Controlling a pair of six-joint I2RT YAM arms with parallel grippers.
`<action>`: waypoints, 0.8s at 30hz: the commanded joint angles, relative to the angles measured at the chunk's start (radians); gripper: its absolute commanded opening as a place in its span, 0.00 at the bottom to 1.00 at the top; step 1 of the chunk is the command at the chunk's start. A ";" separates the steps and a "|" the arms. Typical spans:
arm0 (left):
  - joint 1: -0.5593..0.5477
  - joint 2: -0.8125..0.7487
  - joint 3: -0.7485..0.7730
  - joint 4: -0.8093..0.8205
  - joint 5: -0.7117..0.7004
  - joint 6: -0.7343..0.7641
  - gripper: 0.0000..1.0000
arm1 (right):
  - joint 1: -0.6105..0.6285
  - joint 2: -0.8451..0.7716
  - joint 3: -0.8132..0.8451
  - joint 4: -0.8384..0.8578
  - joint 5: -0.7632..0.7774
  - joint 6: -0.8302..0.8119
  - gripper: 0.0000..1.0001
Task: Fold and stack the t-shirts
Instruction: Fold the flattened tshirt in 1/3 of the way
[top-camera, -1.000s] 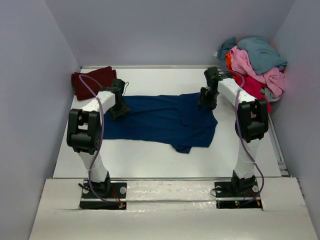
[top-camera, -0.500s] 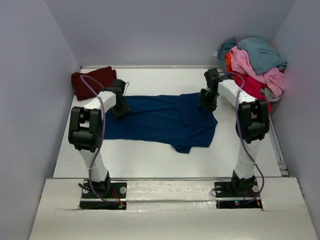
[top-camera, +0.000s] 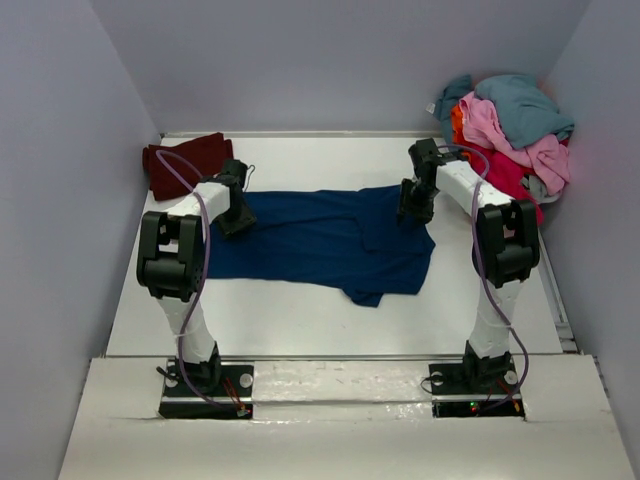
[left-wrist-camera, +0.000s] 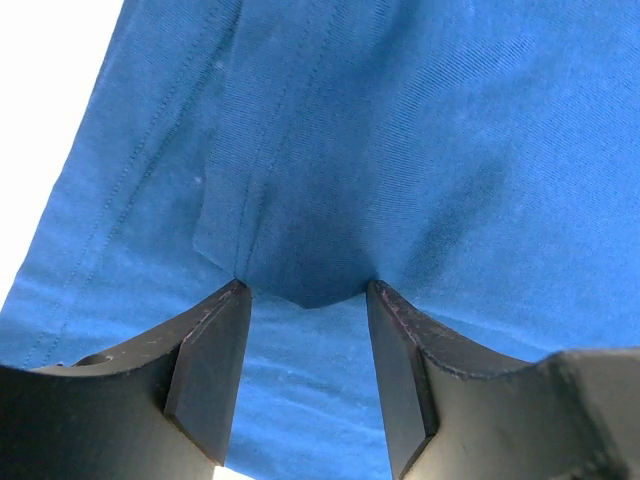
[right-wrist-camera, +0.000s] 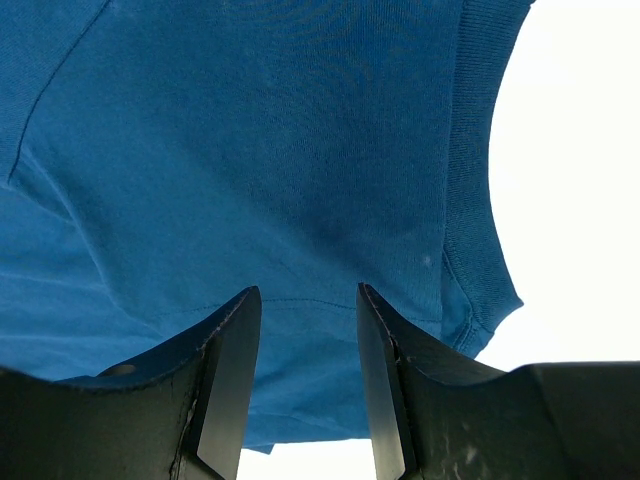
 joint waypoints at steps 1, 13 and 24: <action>0.011 -0.039 0.026 -0.008 -0.056 -0.012 0.59 | -0.002 -0.047 -0.005 0.027 -0.015 -0.006 0.49; 0.011 -0.030 0.054 -0.021 -0.105 -0.031 0.38 | -0.002 -0.042 -0.034 0.041 -0.018 -0.009 0.49; 0.011 -0.044 0.046 -0.048 -0.148 -0.058 0.20 | -0.002 -0.036 -0.045 0.047 -0.016 -0.013 0.49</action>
